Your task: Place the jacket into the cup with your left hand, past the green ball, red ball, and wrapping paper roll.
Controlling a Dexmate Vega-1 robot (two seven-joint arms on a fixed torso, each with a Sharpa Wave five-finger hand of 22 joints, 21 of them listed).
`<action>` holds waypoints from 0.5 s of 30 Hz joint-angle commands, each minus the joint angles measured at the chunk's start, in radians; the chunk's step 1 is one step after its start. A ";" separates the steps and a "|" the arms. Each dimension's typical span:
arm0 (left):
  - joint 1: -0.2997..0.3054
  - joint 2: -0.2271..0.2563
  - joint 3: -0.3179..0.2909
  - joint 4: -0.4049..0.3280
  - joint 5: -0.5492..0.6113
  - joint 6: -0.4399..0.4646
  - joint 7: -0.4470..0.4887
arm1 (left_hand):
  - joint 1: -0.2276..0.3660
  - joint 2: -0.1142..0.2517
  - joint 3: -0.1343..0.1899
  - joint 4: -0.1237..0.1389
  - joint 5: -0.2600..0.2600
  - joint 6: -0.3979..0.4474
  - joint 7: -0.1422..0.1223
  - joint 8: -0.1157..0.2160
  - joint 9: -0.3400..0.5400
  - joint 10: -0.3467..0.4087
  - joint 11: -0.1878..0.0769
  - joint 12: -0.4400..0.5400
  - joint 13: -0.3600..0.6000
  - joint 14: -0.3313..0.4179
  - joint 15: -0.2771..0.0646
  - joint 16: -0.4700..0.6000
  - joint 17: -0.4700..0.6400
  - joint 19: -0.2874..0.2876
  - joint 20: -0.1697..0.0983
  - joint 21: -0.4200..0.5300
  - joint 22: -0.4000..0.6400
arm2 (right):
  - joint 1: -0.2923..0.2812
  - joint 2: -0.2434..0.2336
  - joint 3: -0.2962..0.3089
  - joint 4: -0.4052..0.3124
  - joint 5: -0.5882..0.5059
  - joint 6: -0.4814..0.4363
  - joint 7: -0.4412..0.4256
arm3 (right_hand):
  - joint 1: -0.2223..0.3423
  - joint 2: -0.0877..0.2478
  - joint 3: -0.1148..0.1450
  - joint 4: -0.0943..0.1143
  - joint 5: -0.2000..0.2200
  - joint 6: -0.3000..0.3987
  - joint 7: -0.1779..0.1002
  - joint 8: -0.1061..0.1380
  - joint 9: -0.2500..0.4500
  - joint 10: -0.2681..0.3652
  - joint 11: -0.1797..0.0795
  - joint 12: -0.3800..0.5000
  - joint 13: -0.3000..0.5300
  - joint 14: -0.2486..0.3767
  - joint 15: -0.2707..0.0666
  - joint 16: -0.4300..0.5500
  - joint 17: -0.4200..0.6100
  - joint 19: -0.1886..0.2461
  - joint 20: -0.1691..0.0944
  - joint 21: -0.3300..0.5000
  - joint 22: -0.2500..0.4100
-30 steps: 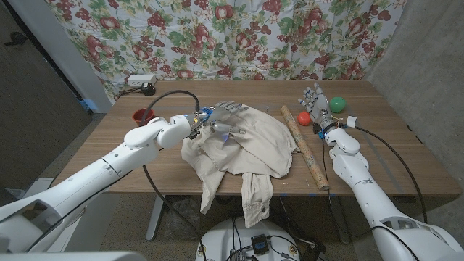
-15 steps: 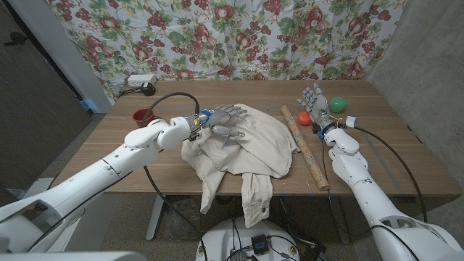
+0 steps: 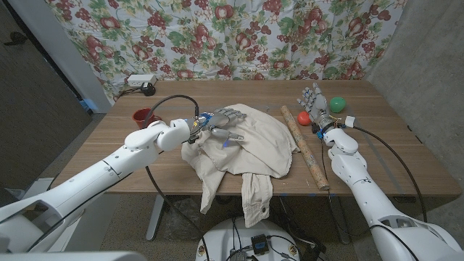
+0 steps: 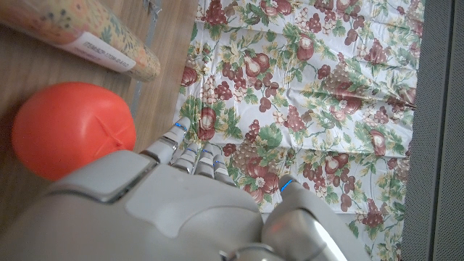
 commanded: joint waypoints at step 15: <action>-0.013 -0.010 0.029 0.034 0.000 -0.010 -0.011 | 0.003 -0.001 -0.009 0.002 0.011 -0.389 0.003 0.005 0.001 -0.382 0.010 0.003 0.004 -0.264 0.010 0.003 0.003 -0.048 0.012 -0.003 0.004 | 0.000 0.001 -0.003 0.001 -0.003 -0.004 -0.004 | 0.007 0.053 0.000 -0.001 0.005 0.007 0.003 -0.002 0.005 0.005 0.002 -0.004 0.003 0.000 0.009 -0.001 0.001 0.008 -0.006 0.003 0.006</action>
